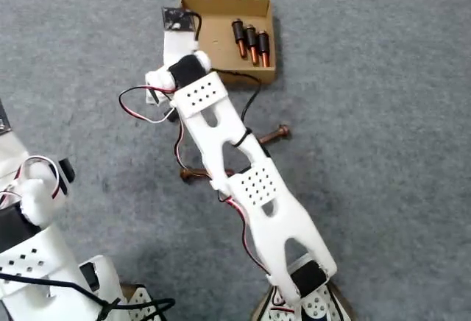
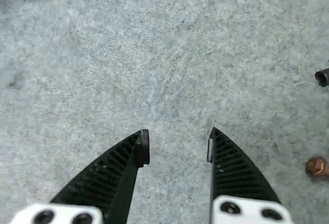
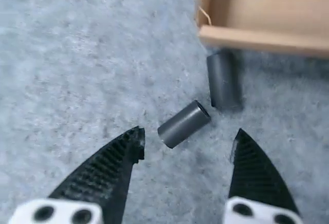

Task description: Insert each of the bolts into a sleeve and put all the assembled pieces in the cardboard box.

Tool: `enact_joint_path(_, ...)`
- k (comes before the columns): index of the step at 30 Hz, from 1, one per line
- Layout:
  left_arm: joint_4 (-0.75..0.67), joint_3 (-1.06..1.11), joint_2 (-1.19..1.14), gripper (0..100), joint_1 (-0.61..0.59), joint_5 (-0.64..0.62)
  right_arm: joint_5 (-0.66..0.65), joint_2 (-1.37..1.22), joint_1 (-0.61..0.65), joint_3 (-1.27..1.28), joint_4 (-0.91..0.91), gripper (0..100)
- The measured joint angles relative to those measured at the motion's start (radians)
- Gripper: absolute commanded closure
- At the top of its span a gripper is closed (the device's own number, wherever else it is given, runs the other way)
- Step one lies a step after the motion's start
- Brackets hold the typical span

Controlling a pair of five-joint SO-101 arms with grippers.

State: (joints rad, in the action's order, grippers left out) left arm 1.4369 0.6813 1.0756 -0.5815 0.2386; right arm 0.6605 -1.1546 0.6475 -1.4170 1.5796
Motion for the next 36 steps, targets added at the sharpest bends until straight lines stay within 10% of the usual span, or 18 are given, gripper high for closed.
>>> enact_joint_path(36,0.0,0.08,0.0,81,-0.006,0.035,-0.017,-0.13,-0.006,0.086,-0.143,85.4)
